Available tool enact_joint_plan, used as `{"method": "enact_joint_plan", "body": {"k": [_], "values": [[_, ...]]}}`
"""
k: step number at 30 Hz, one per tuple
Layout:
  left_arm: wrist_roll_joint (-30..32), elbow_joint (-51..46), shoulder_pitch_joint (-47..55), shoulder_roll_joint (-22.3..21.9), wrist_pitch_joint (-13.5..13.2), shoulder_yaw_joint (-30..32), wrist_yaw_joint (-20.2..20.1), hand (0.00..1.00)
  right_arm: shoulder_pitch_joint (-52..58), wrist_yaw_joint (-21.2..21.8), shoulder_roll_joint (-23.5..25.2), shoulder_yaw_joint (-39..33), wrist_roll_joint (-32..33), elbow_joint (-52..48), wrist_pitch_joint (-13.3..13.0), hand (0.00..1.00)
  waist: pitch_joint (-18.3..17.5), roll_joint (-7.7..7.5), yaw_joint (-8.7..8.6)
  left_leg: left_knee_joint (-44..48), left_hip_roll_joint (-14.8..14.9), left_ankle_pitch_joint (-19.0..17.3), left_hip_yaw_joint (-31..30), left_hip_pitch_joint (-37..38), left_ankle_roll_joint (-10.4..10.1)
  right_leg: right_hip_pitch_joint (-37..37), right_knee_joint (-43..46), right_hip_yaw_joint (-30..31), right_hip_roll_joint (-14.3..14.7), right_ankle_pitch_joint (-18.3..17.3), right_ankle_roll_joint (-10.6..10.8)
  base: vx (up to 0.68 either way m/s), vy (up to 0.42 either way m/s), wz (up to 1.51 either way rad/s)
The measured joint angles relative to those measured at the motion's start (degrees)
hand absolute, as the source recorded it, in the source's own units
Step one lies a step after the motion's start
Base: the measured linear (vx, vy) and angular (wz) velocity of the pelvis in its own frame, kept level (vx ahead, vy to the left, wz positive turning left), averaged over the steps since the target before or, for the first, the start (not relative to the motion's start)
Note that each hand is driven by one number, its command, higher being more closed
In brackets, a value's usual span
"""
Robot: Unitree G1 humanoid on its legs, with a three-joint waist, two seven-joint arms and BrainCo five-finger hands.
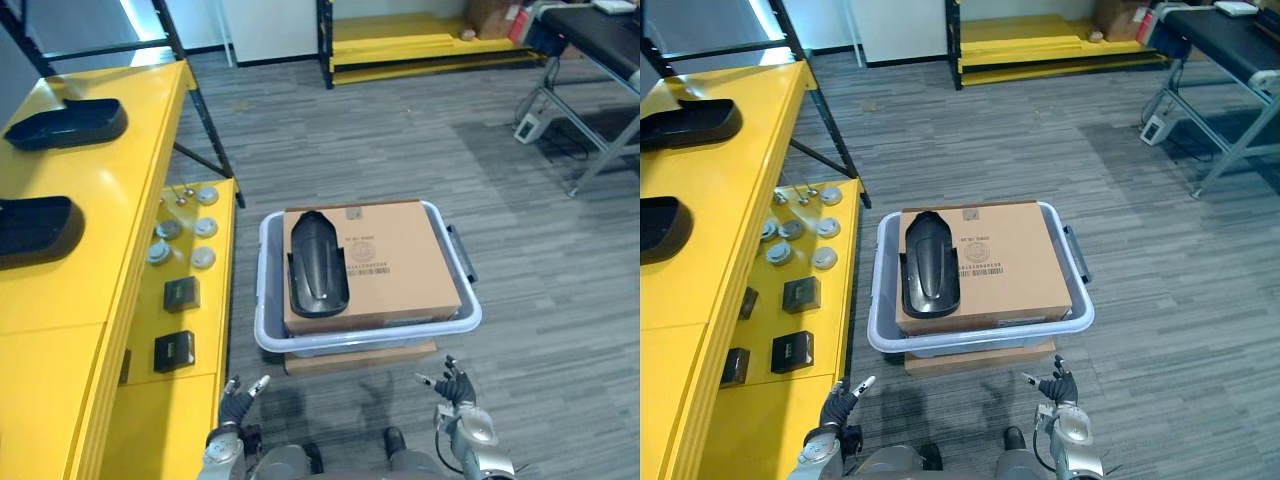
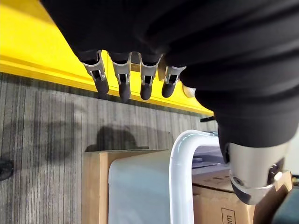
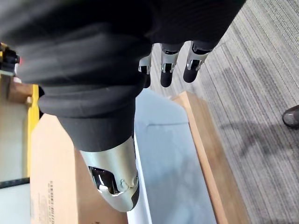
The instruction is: Walk over and take plastic housings, then place them on the shelf
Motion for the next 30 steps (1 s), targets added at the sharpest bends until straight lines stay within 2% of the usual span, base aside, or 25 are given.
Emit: {"method": "enact_joint_plan", "body": {"k": [2,6,9,13,15,18,21,22,23,25,28,30], "values": [[0.0,-0.5,0.0,0.1,-0.1,0.0,0.0,0.0,-0.2,-0.6,0.0,-0.9,0.3,-0.4,0.0,0.0,-0.1,0.09,0.03,-1.1,-0.1,0.0,0.1,1.2,0.1,0.7,-1.0,-1.9,0.0,0.9,-0.3,0.09,0.025,-0.24],[-0.1,-1.1,0.5,-0.1,0.0,0.1,-0.1,0.0,2.8,-2.1,0.1,-3.4,0.3,-9.5,-0.1,0.0,-0.2,-0.12,-0.01,-1.8,-0.4,0.0,-0.5,3.0,0.1,2.9,-1.8,-6.2,-0.3,1.4,-0.5,0.03,0.007,0.06],[-0.2,-1.1,0.6,-0.3,0.0,0.0,-0.1,0.0,4.0,-3.1,0.1,-5.3,0.1,-16.5,-1.0,0.0,-0.5,-0.57,-0.05,-3.6,-1.1,0.7,-1.8,3.6,1.0,3.8,-2.9,-8.8,-0.9,1.5,-0.7,-0.01,-0.007,0.22],[-0.4,-1.2,2.5,-0.5,0.0,0.0,-0.1,0.0,4.1,-4.5,0.8,-5.8,-1.0,-25.2,-2.2,0.0,-1.2,-1.51,-0.09,-5.2,-2.1,2.1,-3.5,3.9,1.2,4.7,-4.0,-11.9,-1.7,1.6,-0.8,-0.05,-0.022,0.23],[-0.4,-1.2,3.1,-0.5,0.0,0.0,-0.2,0.0,3.9,-4.5,1.2,-5.3,-2.0,-28.0,-2.8,0.0,-1.5,-2.0,0.16,-6.3,-2.4,3.0,-4.8,4.0,1.1,5.2,-4.4,-13.3,-1.9,1.7,-0.9,-0.07,-0.044,0.35],[-0.4,-1.1,4.1,-0.5,-0.1,0.0,-0.2,0.0,2.8,-4.3,1.0,-1.8,-3.9,-31.0,-3.5,0.0,-1.9,-2.74,1.64,-8.5,-2.8,4.7,-6.1,4.2,0.9,5.1,-4.7,-15.0,-2.1,1.8,-1.0,-0.1,-0.05,0.23],[-0.4,-1.0,5.1,-0.4,-0.1,0.0,-1.2,0.0,-1.6,-4.1,0.4,2.4,-7.0,-31.5,-3.6,0.0,-1.9,-3.11,2.14,-11.0,-3.2,6.9,-8.4,4.1,0.7,4.8,-4.6,-17.3,-2.4,2.0,-1.3,-0.12,-0.057,0.36],[-0.4,-0.9,5.1,-0.3,-0.1,0.0,-1.3,0.0,-3.8,-4.0,-0.3,4.4,-8.8,-31.4,-3.6,0.0,-1.9,-3.2,3.11,-11.8,-3.3,7.5,-9.3,3.7,0.6,4.4,-4.6,-18.0,-2.5,2.1,-1.4,-0.12,-0.05,0.29],[-0.4,-0.9,5.1,-0.3,-0.1,0.0,-1.3,0.0,-5.4,-4.0,-0.7,5.0,-9.6,-30.9,-3.6,0.0,-1.9,-3.29,3.32,-11.8,-3.4,7.7,-9.9,3.1,0.4,4.1,-4.6,-18.7,-2.5,2.1,-1.5,-0.12,-0.048,0.53],[-0.3,-0.9,5.2,-0.2,-0.1,0.0,-1.3,0.0,-11.9,-4.2,-1.7,7.6,-13.1,-27.4,-3.4,0.0,-1.7,-3.58,3.5,-11.9,-3.7,8.9,-12.1,1.3,0.3,3.5,-4.7,-21.2,-3.1,2.2,-1.6,-0.09,-0.021,0.57],[-0.3,-1.1,4.5,-0.3,-0.3,0.0,-1.1,0.0,-21.1,-5.2,-2.3,9.1,-19.6,-19.4,-1.3,0.0,-1.4,-3.77,6.18,-12.5,-4.0,10.4,-15.1,-1.3,-0.1,1.9,-4.6,-24.2,-3.4,2.4,-1.8,-0.06,-0.005,0.51],[-0.3,-1.4,3.7,-0.3,-0.5,0.0,-0.9,0.0,-25.6,-6.8,-2.0,9.5,-22.2,-15.0,0.4,0.0,-0.2,-3.92,6.75,-12.3,-4.2,11.2,-17.0,-2.8,0.0,1.6,-4.6,-26.3,-3.5,2.5,-1.9,-0.02,-0.02,0.55]]}}
